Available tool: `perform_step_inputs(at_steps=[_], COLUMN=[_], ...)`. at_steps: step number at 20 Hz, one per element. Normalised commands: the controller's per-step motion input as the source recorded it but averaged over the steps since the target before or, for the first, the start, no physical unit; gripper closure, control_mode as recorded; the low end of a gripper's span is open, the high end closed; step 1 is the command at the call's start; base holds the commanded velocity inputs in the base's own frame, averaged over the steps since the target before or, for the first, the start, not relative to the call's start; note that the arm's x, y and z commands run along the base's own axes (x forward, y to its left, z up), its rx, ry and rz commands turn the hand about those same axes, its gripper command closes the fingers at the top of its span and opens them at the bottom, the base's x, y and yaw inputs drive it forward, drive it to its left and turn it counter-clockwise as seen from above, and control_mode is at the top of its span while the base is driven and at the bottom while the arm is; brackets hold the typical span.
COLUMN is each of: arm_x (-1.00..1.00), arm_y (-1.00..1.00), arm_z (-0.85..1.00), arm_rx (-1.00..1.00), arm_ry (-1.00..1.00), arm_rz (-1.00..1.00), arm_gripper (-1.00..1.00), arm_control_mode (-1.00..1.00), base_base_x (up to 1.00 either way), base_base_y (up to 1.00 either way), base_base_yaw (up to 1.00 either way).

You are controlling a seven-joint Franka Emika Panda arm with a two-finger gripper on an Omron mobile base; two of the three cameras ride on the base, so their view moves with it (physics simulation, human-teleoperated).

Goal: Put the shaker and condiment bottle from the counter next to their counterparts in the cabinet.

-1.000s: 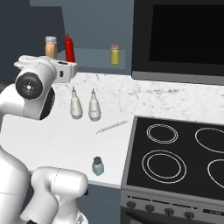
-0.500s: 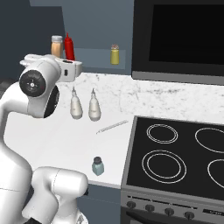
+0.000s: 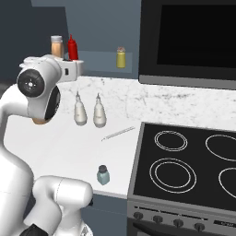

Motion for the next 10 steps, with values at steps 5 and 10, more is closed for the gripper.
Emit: perform_step_inputs(at_steps=[5, 10], arm_x=[0.19, 0.08], arm_y=[0.0, -0.07], arm_z=[0.02, 0.0], arm_rx=[-0.01, 0.0], arm_ry=[0.0, 0.0], arm_rz=[0.0, 0.0], arm_gripper=[1.0, 1.0], arm_control_mode=[-1.0, -1.0], base_base_x=[0.0, 0.0], base_base_y=[0.0, 0.0], base_base_yaw=[0.0, 0.0])
